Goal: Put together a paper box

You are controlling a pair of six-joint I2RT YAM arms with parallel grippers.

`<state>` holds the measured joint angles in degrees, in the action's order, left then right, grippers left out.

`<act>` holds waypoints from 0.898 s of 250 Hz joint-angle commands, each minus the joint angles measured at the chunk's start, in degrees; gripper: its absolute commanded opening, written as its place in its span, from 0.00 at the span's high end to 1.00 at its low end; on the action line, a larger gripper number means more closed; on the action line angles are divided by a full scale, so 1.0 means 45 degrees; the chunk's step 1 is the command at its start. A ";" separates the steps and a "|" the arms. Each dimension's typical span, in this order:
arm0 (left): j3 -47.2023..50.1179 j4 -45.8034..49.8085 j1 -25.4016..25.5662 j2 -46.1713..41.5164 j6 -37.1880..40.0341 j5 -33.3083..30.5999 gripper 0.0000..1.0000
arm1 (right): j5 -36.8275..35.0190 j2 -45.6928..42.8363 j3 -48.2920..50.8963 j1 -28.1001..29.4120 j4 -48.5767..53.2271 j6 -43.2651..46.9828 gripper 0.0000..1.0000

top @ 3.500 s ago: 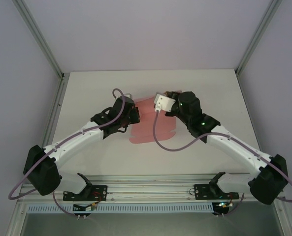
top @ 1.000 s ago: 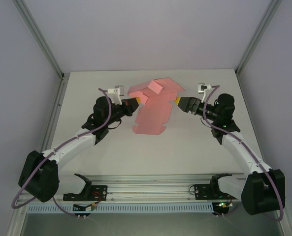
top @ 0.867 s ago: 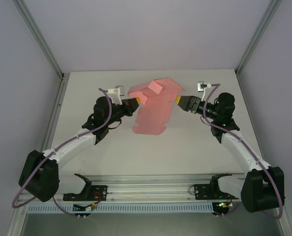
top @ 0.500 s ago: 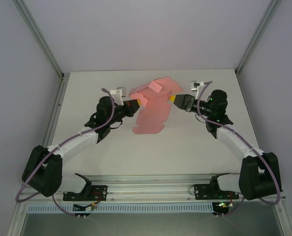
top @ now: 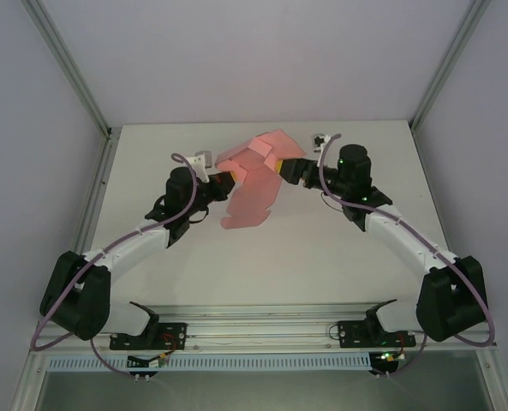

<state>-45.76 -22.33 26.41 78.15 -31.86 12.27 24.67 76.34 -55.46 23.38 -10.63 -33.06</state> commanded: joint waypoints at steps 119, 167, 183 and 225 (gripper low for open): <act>0.0198 0.1260 0.0089 -0.1105 0.2260 0.0635 1.00 | -0.2206 -0.7009 0.1413 -0.0984 0.6093 0.4429 0.14; 0.0344 0.1928 0.0014 -0.1435 0.3311 0.2169 1.00 | -0.2368 -0.7332 0.0481 -0.3400 0.8014 0.5137 0.14; 0.0343 0.2071 0.0009 -0.1475 0.3554 0.2635 1.00 | -0.1580 -0.6586 0.0003 -0.4020 0.8262 0.5670 0.18; 0.0191 0.2303 0.0009 -0.1397 0.3883 0.2794 1.00 | 0.2746 -0.4413 -0.1111 -0.4160 0.8133 0.8238 0.31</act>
<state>-44.97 -13.45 26.83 72.86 -17.12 22.09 20.38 50.81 -56.84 4.80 23.27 -6.61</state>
